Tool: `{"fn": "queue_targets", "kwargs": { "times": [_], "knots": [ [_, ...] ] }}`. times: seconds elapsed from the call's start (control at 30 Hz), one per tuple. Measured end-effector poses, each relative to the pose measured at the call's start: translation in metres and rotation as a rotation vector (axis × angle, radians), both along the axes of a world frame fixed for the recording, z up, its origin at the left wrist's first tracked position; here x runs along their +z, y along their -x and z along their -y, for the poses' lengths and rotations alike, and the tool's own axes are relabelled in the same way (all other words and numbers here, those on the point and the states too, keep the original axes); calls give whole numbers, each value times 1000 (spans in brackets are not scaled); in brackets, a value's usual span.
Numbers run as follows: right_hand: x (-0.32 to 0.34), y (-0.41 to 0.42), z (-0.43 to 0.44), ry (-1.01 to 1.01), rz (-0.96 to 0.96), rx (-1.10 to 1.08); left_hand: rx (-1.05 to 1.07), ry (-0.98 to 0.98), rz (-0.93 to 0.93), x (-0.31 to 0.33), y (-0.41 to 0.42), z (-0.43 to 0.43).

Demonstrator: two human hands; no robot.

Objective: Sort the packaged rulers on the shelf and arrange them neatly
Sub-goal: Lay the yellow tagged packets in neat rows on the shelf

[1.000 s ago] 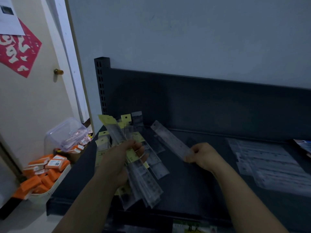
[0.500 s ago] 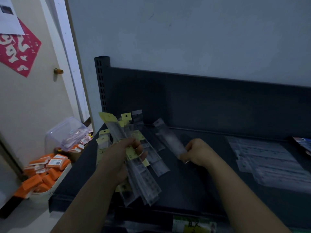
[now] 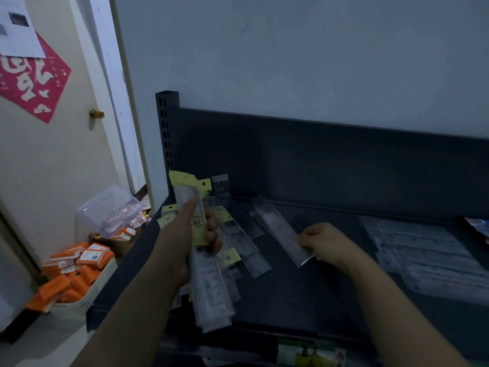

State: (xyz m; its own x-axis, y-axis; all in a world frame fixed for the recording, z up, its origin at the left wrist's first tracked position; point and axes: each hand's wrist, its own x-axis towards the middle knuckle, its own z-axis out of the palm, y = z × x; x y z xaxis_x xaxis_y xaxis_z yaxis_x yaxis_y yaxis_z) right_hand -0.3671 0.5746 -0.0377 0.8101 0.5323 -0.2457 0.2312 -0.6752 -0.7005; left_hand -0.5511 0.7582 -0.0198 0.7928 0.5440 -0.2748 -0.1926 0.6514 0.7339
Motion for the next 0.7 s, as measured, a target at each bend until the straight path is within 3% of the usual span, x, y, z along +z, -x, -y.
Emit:
{"fn": "queue_targets", "kwargs": {
  "times": [0.07,0.13,0.2,0.3,0.53,0.7],
  "knots": [
    [-3,3,-3,80,81,37,17,8,6,1,3,-2],
    [-6,5,-5,148,280,41,46,4,12,2,7,-6],
    [-8,11,-10,86,428,63,77,9,22,3,13,-11],
    [-9,30,-26,-78,398,154,92,17,7,3,21,-19],
    [-5,69,-70,43,468,261,157,-24,-42,-3,46,-38],
    [0,89,-85,-99,459,287,182,-48,-175,-8,70,-57]
  ]
}}
